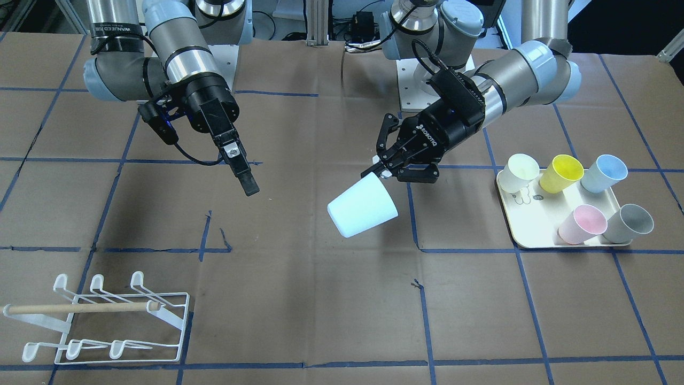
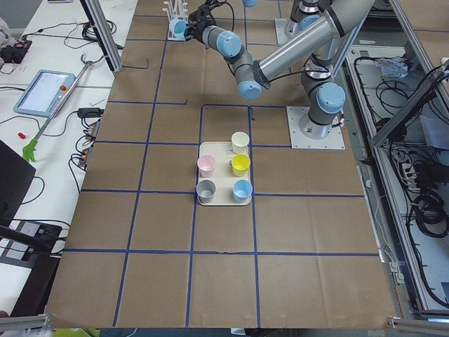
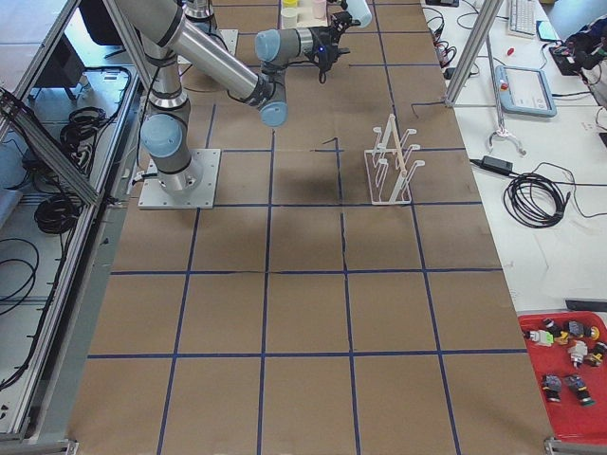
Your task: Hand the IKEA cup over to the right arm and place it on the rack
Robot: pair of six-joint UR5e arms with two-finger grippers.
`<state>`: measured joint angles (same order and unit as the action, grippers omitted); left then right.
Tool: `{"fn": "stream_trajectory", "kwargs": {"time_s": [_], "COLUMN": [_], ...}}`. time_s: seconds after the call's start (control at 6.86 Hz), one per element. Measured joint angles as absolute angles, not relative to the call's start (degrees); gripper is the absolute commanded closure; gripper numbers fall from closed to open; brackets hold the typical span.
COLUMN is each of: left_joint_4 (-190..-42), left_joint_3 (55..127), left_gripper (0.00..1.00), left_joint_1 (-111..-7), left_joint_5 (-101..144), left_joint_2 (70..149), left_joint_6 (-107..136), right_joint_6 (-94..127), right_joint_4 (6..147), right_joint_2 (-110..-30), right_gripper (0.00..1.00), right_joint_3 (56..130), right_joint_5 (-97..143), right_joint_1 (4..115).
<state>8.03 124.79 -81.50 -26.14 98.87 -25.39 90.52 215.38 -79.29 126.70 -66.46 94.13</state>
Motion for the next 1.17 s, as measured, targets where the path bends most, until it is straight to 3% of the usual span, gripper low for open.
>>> {"fn": "stream_trajectory", "kwargs": {"time_s": [1.17], "left_joint_4": [14.9], "left_joint_3": [127.8], "left_gripper": [1.0], "left_joint_1": [-82.7], "left_joint_5": [-24.4], "left_joint_2": [101.2], "left_joint_6": [-25.1], "right_joint_6": [98.4], "right_joint_4": [210.8], "right_joint_2": [-76.1], "right_gripper": [0.0], "right_joint_3": [124.9], "right_joint_5": [-71.1], "right_joint_1": [101.0]}}
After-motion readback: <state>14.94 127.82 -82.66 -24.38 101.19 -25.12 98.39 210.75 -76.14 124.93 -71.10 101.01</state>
